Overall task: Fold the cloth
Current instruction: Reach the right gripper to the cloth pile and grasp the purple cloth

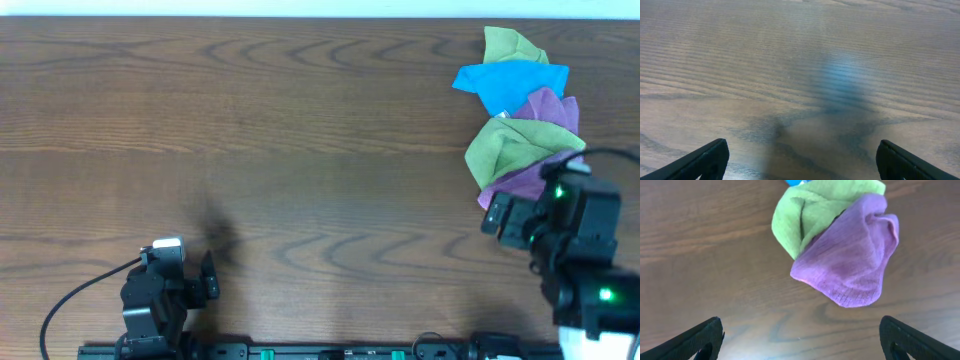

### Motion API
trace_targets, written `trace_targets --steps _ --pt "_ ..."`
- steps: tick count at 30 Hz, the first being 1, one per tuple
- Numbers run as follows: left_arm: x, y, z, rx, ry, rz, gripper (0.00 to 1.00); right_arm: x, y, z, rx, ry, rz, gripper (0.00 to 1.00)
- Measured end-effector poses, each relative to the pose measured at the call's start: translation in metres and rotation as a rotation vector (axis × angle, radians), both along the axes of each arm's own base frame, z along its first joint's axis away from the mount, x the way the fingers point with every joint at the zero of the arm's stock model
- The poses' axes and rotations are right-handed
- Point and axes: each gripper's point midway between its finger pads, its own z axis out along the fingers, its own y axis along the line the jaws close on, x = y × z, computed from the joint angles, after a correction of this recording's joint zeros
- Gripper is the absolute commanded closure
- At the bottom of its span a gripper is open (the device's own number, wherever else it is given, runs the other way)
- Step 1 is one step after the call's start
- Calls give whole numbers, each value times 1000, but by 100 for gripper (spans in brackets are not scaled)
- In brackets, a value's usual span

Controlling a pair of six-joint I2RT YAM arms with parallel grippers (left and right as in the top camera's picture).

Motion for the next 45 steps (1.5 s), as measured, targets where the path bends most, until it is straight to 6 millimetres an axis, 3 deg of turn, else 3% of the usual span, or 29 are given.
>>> trace_targets --steps 7,22,37,45 --pt "0 0 0 0 0 0 5 20 -22 13 10 19 -115 1" --pt "0 0 0 0 0 0 5 46 -74 -19 46 118 -355 1" --pt "0 0 0 0 0 0 5 75 -84 -11 -30 48 -275 1" --pt "0 0 0 0 0 0 5 96 -85 -48 4 131 -251 6"
